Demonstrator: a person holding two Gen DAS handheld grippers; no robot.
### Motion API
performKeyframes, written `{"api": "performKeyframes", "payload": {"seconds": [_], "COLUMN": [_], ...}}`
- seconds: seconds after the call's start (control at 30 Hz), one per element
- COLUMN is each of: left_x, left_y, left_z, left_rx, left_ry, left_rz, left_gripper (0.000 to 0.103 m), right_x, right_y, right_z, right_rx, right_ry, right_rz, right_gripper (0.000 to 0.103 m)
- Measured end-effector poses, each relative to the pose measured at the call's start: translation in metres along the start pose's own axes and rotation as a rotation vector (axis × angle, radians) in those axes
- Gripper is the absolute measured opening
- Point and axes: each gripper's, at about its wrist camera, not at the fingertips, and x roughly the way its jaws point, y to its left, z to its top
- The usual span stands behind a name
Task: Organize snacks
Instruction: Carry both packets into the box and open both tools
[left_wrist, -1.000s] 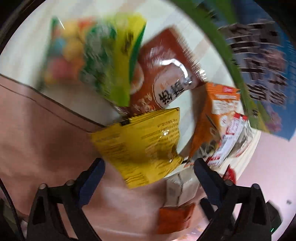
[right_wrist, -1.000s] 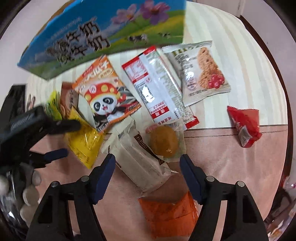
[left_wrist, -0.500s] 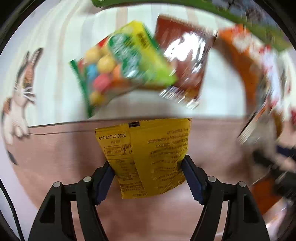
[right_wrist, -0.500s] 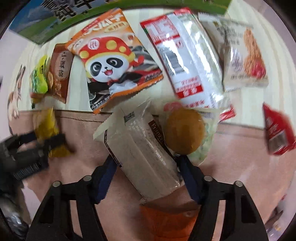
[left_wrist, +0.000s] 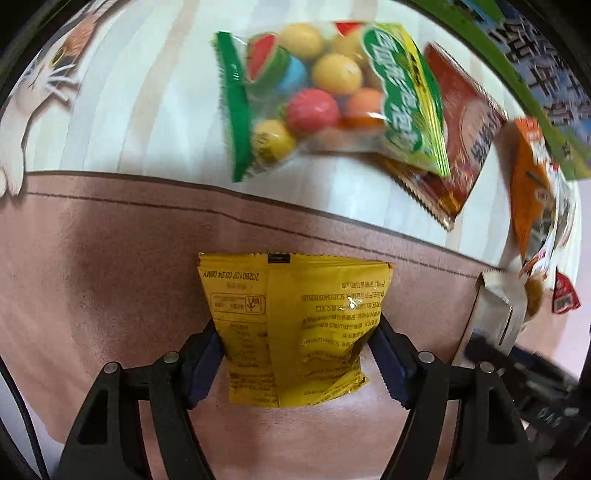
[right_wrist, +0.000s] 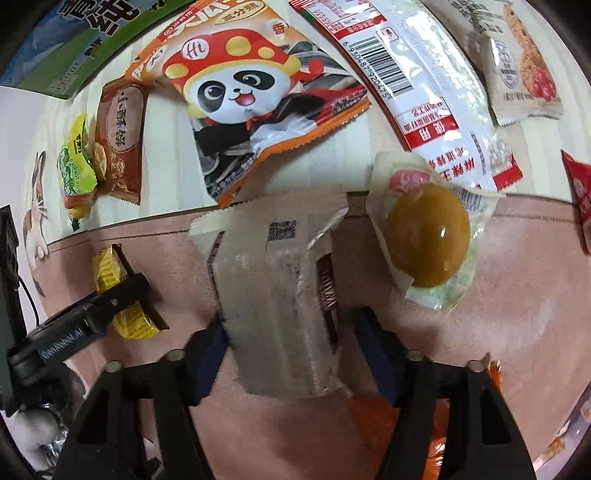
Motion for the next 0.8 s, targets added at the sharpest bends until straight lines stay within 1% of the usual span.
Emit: {"api": "performKeyframes", "payload": {"seconds": [0.07,0.1,0.13,0.17,0.27,0.33,0.4,0.43,0.5,0.57,0.67,0.7,0.8], "left_x": [-0.005,-0.006,-0.005,-0.003,0.007,0.009,0.010,0.012,0.003,-0.002,-0.010,-0.012,-0.032], "left_y": [0.002,-0.005,-0.014,-0.017,-0.024,-0.027,-0.034,-0.035,-0.037,-0.039,-0.034,-0.026,-0.025], "left_z": [-0.002,0.002,-0.004,-0.007,-0.012,-0.012,-0.015,-0.026,-0.032,-0.035,-0.035,-0.033,-0.033], "left_rx": [0.031,0.051,0.088,0.106,0.128,0.133,0.116,0.112,0.109,0.107,0.092,0.088,0.069], "left_ry": [-0.011,-0.011,-0.005,0.001,0.018,0.007,-0.003,-0.008,-0.017,-0.015,-0.001,0.002,-0.015], "left_rz": [0.033,0.050,0.075,0.084,0.101,0.111,0.119,0.122,0.119,0.109,0.083,0.072,0.032], "left_gripper": [0.066,0.066,0.066,0.068,0.069,0.069,0.067,0.066,0.060,0.058,0.056,0.056,0.055], "right_x": [0.006,0.008,0.011,0.012,0.017,0.023,0.026,0.026,0.024,0.022,0.008,0.005,-0.016], "right_y": [0.013,0.015,0.018,0.020,0.020,0.020,0.019,0.021,0.027,0.032,0.033,0.034,0.035], "right_z": [-0.007,-0.012,-0.017,-0.021,-0.025,-0.027,-0.028,-0.029,-0.032,-0.038,-0.041,-0.043,-0.049], "right_rx": [-0.003,-0.014,-0.025,-0.029,-0.017,0.018,0.029,0.023,0.004,-0.010,-0.013,-0.014,-0.020], "right_ry": [0.041,0.061,0.080,0.087,0.069,0.062,0.050,0.043,0.023,0.011,0.008,0.006,-0.014], "right_rz": [0.010,0.018,0.025,0.028,0.021,0.030,0.020,0.008,-0.012,-0.015,0.017,0.027,0.063], "right_gripper": [0.060,0.060,0.061,0.061,0.062,0.061,0.060,0.059,0.058,0.058,0.058,0.058,0.058]}}
